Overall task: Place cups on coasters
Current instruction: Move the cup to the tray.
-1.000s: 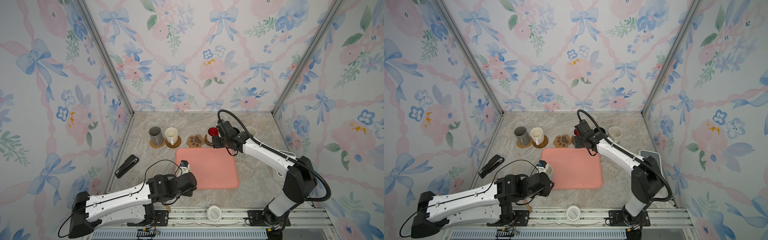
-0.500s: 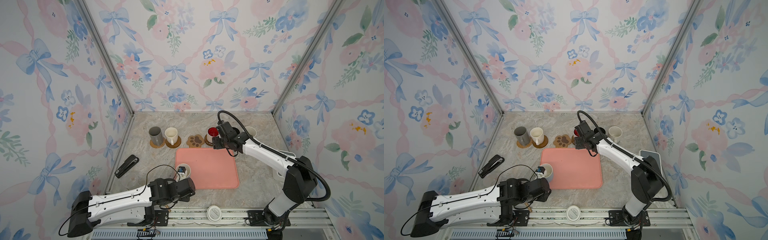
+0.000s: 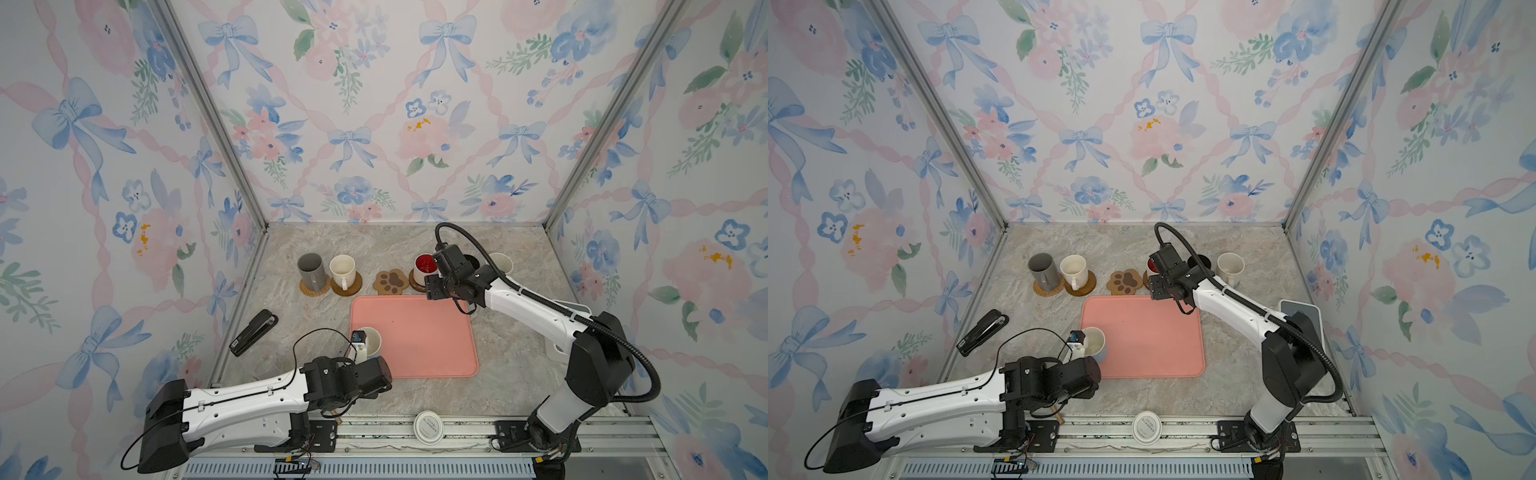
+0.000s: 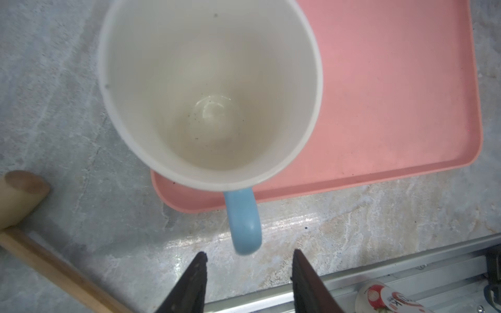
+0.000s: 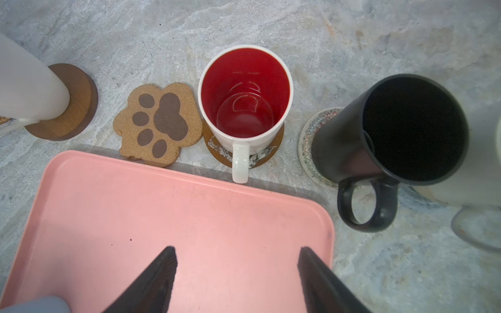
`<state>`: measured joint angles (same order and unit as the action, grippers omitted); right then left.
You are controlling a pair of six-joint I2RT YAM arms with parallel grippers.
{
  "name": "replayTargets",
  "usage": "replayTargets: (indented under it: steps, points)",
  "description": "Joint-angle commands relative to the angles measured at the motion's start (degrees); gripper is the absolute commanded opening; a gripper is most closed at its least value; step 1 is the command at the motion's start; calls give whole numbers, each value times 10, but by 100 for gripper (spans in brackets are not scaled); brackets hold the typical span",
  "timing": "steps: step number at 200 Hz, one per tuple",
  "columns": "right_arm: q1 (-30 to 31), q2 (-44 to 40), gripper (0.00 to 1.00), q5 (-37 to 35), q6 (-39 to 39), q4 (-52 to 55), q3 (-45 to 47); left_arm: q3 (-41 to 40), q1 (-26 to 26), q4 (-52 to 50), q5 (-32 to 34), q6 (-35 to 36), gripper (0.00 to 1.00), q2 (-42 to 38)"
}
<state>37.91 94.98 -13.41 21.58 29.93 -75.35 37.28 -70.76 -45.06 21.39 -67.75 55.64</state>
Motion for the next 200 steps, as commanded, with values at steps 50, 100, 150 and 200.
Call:
replayTargets:
  steps: [50, 100, 150, 200]
  points:
    - [-17, -51, 74, -12, 4, 8, 36, 22, 43, -9, 59, -2, 45, 26]
    - [-34, -74, 75, -13, 7, 6, 60, 38, 55, -7, 59, 15, 42, 54]
    - [-38, -76, 75, -10, 9, 3, 68, 45, 56, -7, 58, 21, 38, 101]
    - [-44, -84, 75, -7, 9, 2, 75, 73, 65, -6, 68, 27, 30, 135]
